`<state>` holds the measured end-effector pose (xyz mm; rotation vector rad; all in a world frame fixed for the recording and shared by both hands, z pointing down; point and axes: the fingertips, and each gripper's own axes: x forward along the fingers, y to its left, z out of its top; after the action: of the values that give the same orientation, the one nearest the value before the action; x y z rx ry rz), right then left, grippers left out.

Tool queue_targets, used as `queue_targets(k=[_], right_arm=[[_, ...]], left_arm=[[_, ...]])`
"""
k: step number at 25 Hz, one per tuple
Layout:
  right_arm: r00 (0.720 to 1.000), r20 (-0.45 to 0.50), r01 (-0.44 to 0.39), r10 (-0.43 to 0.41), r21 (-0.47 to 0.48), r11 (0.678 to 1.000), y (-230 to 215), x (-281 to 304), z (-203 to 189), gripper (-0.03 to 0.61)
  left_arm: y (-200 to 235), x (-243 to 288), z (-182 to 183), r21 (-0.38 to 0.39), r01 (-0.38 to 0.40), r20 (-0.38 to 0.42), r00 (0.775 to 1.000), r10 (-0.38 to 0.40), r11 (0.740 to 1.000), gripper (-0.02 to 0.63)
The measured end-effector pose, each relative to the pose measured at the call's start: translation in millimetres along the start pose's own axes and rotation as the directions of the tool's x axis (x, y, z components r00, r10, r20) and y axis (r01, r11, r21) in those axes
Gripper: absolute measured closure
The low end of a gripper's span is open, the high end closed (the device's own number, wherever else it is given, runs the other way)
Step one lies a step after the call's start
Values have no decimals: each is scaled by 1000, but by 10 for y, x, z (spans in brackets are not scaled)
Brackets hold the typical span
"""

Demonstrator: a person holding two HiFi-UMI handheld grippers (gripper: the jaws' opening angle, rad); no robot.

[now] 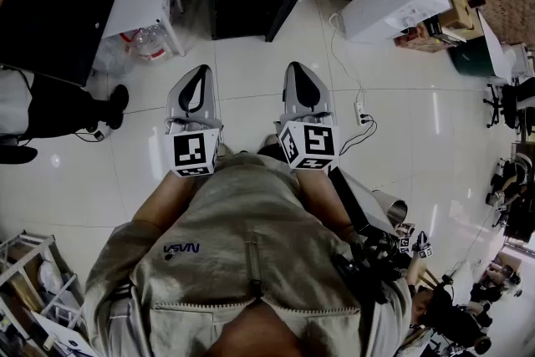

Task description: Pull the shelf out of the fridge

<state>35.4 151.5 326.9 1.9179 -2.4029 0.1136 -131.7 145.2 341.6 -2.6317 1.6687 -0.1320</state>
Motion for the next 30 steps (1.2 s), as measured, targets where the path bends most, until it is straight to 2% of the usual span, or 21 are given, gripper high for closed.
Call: queue_targets(k=[3, 9, 17, 20, 23, 26, 30], right_arm=[[1000, 9, -8, 8, -2, 1000, 37, 119, 11, 575], [999, 26, -23, 23, 28, 999, -11, 541, 46, 560], [998, 15, -53, 53, 40, 998, -388, 1760, -120, 560], [998, -14, -57, 59, 71, 996, -525, 2380, -216, 560], [996, -69, -51, 59, 111, 992, -738, 2992, -414, 550], [990, -123, -45, 67, 177, 983, -921, 3517, -726, 527], [975, -202, -31, 96, 304, 952, -1087, 4072, -1255, 514]], left_arm=[[140, 75, -31, 0, -18, 11, 1000, 18, 1000, 609], [311, 421, -9, 45, -4, 20, 1000, 3, 999, 608], [512, 1491, -9, 82, -3, 39, 999, 0, 997, 608], [697, 2012, -86, 83, -13, 6, 1000, 13, 996, 608], [798, 2604, -251, 117, -9, -40, 999, 13, 993, 609], [910, 3098, -524, 135, -20, -92, 995, 33, 991, 607], [1069, 3585, -922, 129, -54, -171, 982, 76, 990, 608]])
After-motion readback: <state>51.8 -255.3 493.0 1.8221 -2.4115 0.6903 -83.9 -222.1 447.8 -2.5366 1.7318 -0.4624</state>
